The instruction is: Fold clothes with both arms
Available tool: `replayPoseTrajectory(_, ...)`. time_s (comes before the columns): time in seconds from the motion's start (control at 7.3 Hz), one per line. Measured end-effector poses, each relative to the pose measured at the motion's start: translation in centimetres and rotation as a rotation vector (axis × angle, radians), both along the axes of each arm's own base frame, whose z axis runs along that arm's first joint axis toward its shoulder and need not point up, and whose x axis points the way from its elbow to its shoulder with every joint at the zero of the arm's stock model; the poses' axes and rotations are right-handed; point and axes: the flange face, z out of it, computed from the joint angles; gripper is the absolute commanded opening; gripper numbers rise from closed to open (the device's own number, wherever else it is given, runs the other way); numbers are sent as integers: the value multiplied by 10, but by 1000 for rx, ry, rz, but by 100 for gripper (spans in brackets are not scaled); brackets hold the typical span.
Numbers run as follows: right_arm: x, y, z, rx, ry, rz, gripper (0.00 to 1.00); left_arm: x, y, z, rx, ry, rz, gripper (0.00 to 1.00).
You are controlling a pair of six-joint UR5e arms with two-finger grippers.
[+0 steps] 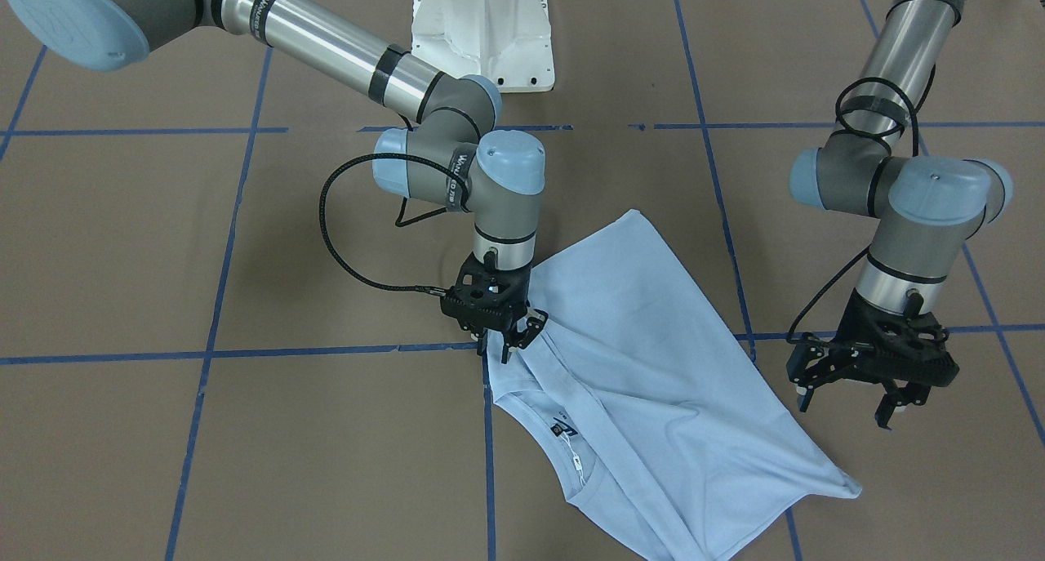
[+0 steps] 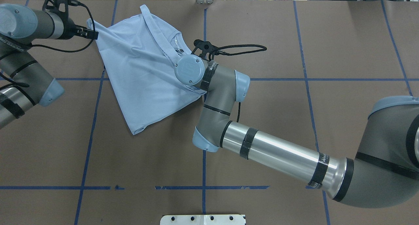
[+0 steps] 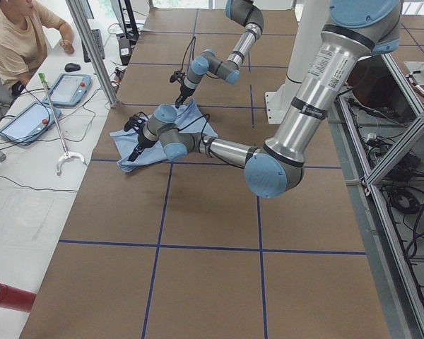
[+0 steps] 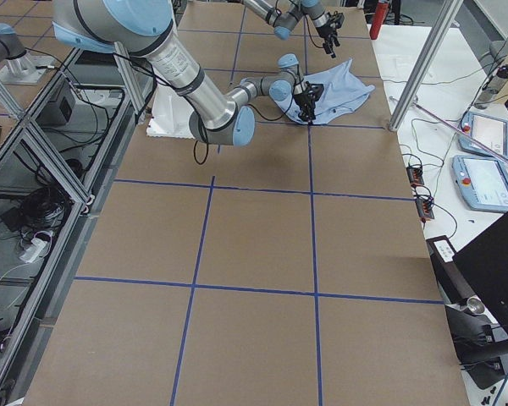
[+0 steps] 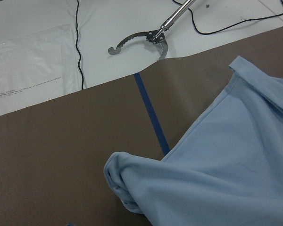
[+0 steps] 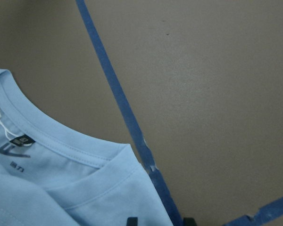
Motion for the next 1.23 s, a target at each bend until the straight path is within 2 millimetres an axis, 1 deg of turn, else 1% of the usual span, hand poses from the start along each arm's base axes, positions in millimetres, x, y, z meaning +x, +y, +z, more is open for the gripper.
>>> replayPoseTrajectory(0.14, -1, 1, 1, 2, 3, -5, 40, 0, 0, 0, 0, 0, 0, 100)
replayPoseTrajectory(0.41, -1, 2, 2, 9, 11, -15, 0, 0, 0, 1, -1, -1, 0, 100)
replayPoseTrajectory(0.82, -2, 2, 1, 11, 9, -18, 0, 0, 1, 1, -2, 0, 0, 100)
replayPoseTrajectory(1.23, 9, -1, -14, 19, 6, -26, 0, 1, 1, 0, -1, 1, 1, 100)
